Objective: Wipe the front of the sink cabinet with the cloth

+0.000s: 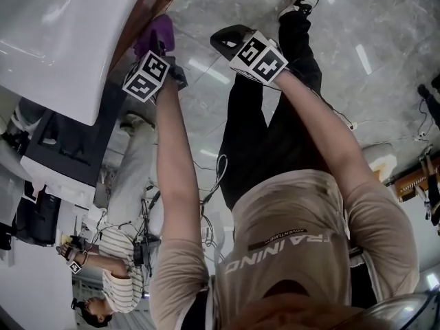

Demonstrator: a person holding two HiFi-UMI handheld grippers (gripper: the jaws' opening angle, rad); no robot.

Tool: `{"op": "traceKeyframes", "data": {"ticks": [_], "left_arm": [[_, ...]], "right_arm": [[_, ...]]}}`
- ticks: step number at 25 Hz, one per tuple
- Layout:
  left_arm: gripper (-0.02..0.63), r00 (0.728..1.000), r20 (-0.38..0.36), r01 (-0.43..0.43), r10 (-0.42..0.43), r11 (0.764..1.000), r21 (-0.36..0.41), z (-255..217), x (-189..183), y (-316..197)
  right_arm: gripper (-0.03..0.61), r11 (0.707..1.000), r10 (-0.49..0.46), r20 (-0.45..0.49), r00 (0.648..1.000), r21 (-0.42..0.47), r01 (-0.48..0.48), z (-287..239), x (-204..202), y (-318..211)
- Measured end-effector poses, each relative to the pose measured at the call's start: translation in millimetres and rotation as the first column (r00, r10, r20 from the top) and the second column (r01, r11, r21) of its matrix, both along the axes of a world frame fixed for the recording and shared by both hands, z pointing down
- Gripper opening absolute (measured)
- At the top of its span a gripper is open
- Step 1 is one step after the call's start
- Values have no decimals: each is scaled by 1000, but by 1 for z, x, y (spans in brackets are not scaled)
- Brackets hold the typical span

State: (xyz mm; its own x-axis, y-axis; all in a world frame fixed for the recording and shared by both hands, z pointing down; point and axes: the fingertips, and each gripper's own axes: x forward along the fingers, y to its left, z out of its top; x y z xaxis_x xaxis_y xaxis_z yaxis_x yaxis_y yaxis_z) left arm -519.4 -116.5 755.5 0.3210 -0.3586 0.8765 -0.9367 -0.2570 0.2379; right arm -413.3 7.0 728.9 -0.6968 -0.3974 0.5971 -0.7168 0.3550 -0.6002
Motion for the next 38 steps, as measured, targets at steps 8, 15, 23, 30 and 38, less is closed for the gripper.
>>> {"op": "traceKeyframes", "data": {"ticks": [8,15,23,30,38], "left_arm": [[49,1000,5,7,-8,1000,8,4,4,-7],[49,1000,20,14,-14,999,34,-2,21,-13],[49,998,49,-40,38,998,44,0,68,-17],[49,998,41,-57,54,995,81,-8,116,-36],[49,997,39,-76,72,992,97,-5,168,-44]], "right_arm": [[12,1000,-9,3,1000,7,9,-5,7,-7],[12,1000,0,2,1000,-3,0,-6,29,-3],[12,1000,25,19,999,-6,-25,-8,68,5],[12,998,57,20,998,-10,-57,-4,108,1],[12,997,81,37,996,9,-82,-9,153,-19]]}}
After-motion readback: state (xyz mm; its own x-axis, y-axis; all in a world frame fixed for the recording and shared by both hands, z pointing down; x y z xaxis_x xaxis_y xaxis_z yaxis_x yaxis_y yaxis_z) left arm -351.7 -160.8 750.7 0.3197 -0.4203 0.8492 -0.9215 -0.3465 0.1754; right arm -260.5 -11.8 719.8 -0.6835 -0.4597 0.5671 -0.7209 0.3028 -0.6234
